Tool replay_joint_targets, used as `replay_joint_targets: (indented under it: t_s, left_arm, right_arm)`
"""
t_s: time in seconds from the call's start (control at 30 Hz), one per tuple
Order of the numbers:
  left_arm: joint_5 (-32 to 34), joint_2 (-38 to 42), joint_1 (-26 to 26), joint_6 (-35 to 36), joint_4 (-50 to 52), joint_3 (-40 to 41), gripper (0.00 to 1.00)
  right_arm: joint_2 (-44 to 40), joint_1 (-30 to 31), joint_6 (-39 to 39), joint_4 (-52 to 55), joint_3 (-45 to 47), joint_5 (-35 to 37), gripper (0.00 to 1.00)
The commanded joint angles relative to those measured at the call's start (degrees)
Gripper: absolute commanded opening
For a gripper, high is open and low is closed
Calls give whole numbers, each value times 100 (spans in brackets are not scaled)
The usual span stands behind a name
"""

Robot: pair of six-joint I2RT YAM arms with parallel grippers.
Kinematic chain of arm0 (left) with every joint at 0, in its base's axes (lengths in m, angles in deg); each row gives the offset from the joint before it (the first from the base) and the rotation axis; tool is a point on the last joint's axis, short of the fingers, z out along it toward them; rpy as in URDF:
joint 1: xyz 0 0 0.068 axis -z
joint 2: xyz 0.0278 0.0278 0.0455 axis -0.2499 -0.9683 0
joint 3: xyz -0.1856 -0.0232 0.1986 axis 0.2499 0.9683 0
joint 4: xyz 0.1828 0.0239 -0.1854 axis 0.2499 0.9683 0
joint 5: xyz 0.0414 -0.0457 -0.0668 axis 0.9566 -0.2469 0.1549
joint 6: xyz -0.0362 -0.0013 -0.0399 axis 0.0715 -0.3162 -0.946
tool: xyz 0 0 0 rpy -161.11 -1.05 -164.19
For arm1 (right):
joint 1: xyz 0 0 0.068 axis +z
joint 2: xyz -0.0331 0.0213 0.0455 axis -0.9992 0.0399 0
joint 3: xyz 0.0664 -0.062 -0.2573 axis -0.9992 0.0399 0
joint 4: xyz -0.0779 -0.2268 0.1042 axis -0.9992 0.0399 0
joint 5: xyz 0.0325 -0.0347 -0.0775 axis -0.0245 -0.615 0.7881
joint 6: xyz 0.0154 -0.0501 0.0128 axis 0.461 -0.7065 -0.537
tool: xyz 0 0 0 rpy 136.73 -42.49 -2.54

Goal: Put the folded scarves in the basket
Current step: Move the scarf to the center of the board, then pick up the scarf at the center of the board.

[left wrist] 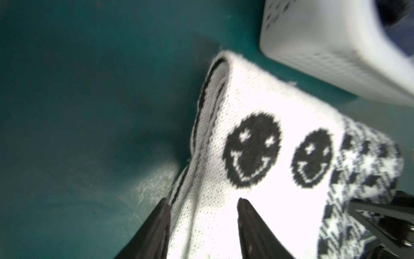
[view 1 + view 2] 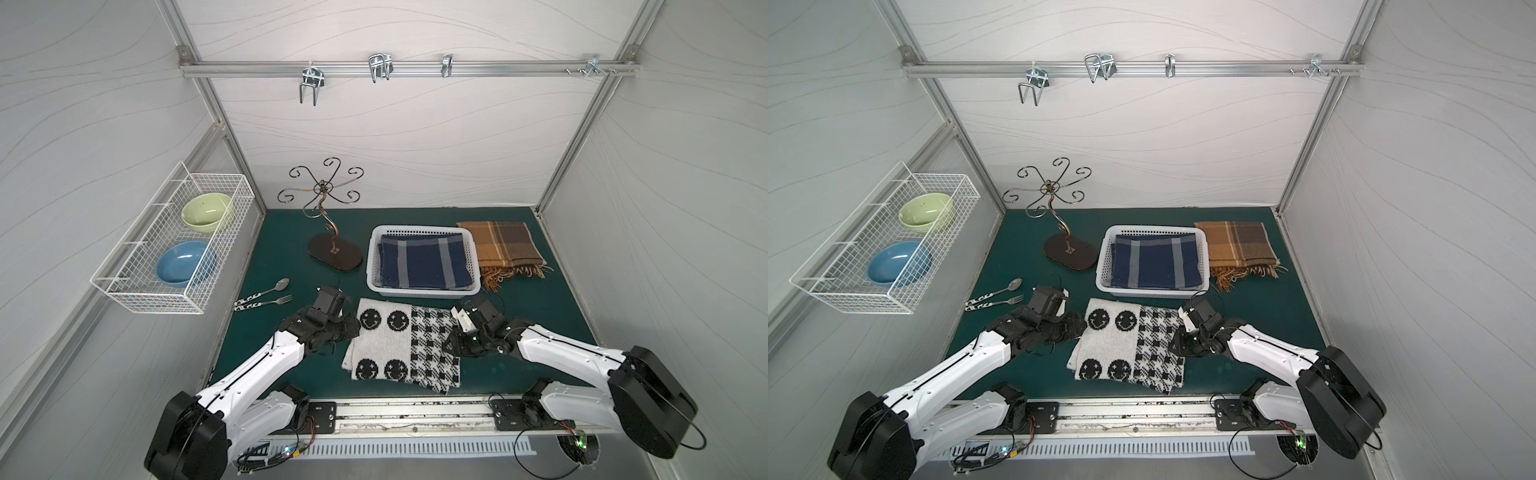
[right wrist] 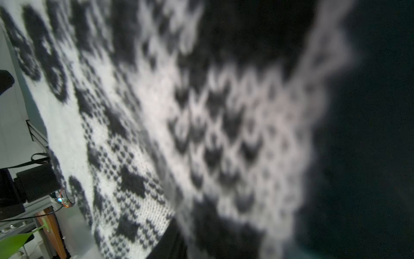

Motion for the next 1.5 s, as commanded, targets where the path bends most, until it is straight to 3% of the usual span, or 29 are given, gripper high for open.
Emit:
replay_joint_targets:
  t_s: [0.0,0.2,0.4,0.53,0.77,0.87,0.97,1.07,1.13,1.23,1.47]
  left_arm:
    - [90,-140,53,-102,-491,128,52]
    - [-44,-397,158,-86,-875,287,57]
    - [-235,-620,160,-55,-1231,521,60]
    - [-244,-756,167,-69,-1477,657,62]
    - [-690,-1224,255,-237,-2300,922,57]
    - [-969,-1289,285,-398,-2815,1141,50]
    - [-1080,-1237,421,-385,-2852,1087,35]
    - [-1287,-1116,457,-442,-2950,1088,18]
    - [-1386,-1028,463,-475,-2993,1116,4]
    - [-1490,-894,465,-464,-2917,1124,0]
    - [-1549,-79,486,-529,-2281,1008,0]
  right_arm:
    - [-314,-33,51,421,88,-46,51]
    - [-728,-49,337,356,318,10,69]
    - [-434,-6,700,-370,580,-253,71]
    - [-172,333,909,-656,590,-76,72]
    - [587,722,1079,-1271,519,-55,71]
    - [747,727,1079,-1659,525,-142,64]
    - [830,737,1044,-1762,429,-56,52]
    - [860,794,960,-1792,299,-27,20]
    - [827,827,944,-1755,217,-10,6]
    - [680,858,865,-1500,98,43,0]
    - [-250,1017,652,-388,-138,286,0]
